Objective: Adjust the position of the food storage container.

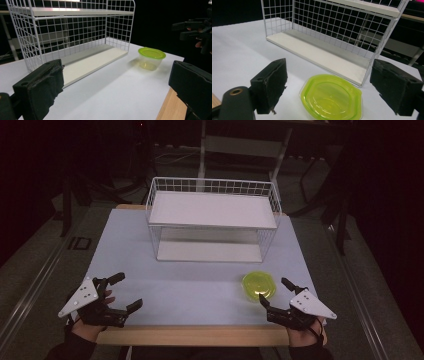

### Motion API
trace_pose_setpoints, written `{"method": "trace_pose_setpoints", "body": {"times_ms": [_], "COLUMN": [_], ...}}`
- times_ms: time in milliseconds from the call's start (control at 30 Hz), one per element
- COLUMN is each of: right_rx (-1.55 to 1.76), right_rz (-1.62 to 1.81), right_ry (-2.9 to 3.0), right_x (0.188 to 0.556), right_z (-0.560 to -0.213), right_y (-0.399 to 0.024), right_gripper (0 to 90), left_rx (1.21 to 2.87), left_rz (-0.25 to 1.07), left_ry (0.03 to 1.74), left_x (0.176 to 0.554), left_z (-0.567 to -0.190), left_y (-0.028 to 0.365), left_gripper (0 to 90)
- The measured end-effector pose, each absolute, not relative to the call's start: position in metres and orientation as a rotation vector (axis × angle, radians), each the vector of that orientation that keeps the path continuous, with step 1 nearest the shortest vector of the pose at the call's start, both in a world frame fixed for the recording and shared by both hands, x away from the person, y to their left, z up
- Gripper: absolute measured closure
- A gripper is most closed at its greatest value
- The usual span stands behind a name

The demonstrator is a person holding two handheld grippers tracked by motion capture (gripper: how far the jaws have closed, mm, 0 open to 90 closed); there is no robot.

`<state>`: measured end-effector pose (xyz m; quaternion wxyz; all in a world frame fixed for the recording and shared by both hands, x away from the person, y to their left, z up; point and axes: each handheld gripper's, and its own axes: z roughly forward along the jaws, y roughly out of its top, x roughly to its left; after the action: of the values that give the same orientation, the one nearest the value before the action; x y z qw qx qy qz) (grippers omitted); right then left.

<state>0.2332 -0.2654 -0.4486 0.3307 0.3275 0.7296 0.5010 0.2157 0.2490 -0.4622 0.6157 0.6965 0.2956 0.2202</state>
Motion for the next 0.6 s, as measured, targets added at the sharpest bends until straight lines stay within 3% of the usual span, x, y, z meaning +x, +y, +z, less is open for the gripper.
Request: {"method": "trace_pose_setpoints", "body": {"times_ms": [600], "right_rx": [0.741], "right_rz": [1.29], "right_ry": [1.911], "right_x": [0.218], "right_z": [-0.414], "right_y": [-0.26], "right_gripper": [11.3], "left_rx": [1.625], "left_rz": [0.508], "left_ry": [0.668], "left_x": [0.215], "left_z": [-0.463], "left_y": [0.245], "left_gripper": [0.5]}}
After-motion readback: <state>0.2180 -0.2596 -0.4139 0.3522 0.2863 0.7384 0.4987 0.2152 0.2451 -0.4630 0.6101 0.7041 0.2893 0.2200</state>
